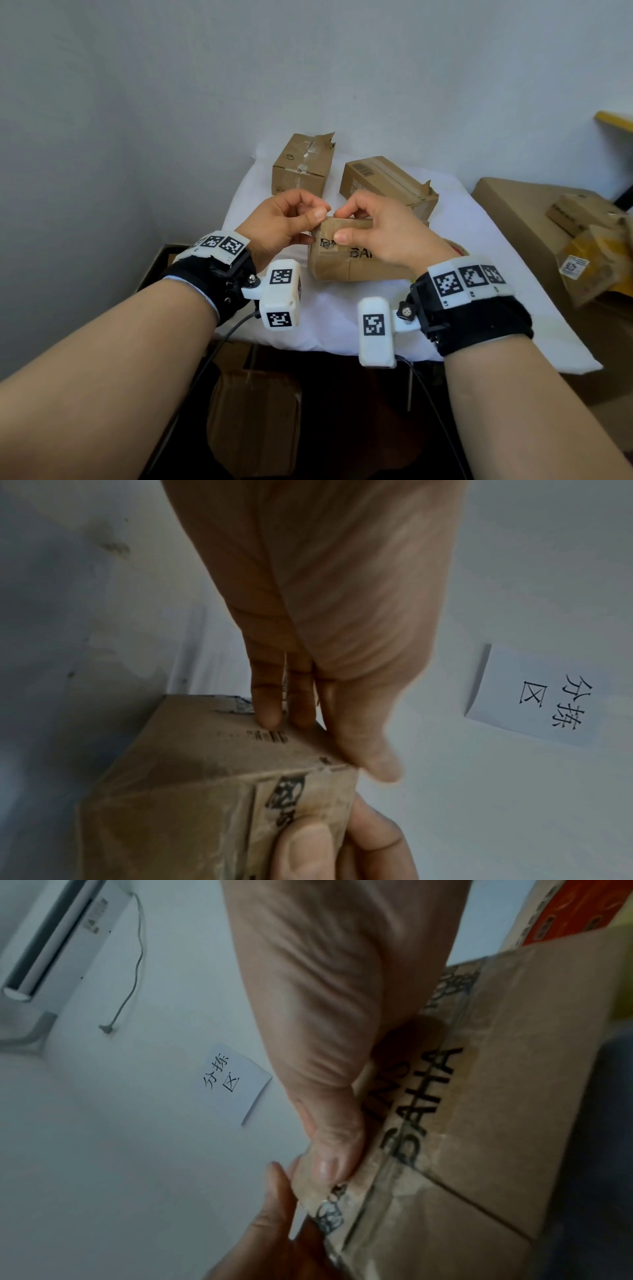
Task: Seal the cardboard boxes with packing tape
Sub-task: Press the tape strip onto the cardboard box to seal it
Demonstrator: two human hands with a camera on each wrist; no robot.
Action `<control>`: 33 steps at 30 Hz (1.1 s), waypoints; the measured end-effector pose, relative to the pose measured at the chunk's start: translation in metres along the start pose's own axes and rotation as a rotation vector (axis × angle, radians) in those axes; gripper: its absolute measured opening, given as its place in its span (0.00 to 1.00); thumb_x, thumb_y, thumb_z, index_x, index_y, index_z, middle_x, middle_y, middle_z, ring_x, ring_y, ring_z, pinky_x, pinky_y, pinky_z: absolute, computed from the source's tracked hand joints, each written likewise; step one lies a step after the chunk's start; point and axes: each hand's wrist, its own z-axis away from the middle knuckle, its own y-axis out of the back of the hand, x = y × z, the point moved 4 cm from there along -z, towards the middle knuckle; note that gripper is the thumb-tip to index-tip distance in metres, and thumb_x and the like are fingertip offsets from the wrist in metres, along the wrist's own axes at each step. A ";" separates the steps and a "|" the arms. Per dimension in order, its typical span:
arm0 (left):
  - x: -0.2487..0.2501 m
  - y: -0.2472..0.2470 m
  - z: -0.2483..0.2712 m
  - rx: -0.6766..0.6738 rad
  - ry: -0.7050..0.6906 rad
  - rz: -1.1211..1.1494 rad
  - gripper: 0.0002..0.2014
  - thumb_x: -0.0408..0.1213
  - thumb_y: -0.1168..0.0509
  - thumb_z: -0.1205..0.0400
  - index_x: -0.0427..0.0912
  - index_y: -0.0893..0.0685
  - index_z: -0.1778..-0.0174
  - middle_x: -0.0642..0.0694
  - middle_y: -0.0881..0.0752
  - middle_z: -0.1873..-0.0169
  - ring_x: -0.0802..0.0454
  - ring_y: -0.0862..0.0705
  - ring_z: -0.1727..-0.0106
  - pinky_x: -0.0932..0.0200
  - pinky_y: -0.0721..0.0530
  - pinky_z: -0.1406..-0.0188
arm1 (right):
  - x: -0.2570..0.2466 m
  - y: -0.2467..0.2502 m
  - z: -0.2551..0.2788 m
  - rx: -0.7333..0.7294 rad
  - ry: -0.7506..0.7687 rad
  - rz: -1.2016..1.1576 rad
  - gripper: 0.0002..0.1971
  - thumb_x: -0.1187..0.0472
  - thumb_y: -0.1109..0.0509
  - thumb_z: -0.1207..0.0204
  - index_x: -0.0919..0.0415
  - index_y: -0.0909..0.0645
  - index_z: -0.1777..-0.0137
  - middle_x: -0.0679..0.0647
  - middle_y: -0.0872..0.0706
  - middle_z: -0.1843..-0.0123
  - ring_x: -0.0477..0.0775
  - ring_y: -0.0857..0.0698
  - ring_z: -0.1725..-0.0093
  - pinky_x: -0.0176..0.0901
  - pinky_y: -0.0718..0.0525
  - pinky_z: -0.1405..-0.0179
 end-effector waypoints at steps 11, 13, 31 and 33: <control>0.001 -0.006 0.002 -0.021 0.016 -0.135 0.22 0.26 0.17 0.36 0.45 0.16 0.51 0.46 0.21 0.55 0.50 0.19 0.55 0.60 0.14 0.53 | 0.003 0.007 0.002 -0.103 0.014 -0.102 0.16 0.66 0.22 0.23 0.45 0.14 0.42 0.43 0.11 0.43 0.44 0.13 0.42 0.42 0.18 0.38; 0.001 -0.009 0.003 -0.034 0.014 -0.148 0.21 0.21 0.20 0.33 0.44 0.17 0.51 0.46 0.22 0.55 0.50 0.20 0.59 0.63 0.14 0.57 | 0.005 0.011 0.004 -0.124 0.007 -0.096 0.18 0.68 0.23 0.23 0.44 0.13 0.40 0.43 0.11 0.41 0.44 0.13 0.41 0.43 0.16 0.36; 0.007 -0.016 0.010 -0.057 0.047 -0.211 0.20 0.24 0.20 0.32 0.43 0.18 0.50 0.44 0.19 0.59 0.50 0.21 0.63 0.62 0.17 0.61 | 0.014 0.007 0.003 -0.118 0.012 -0.304 0.17 0.71 0.29 0.18 0.45 0.10 0.47 0.44 0.08 0.39 0.44 0.12 0.35 0.53 0.20 0.24; 0.004 -0.014 0.012 -0.054 0.101 -0.203 0.30 0.29 0.16 0.36 0.47 0.19 0.41 0.45 0.18 0.47 0.53 0.18 0.58 0.62 0.15 0.56 | 0.014 0.011 0.006 -0.143 0.019 -0.282 0.20 0.72 0.30 0.18 0.41 0.10 0.47 0.41 0.09 0.38 0.40 0.13 0.34 0.51 0.21 0.23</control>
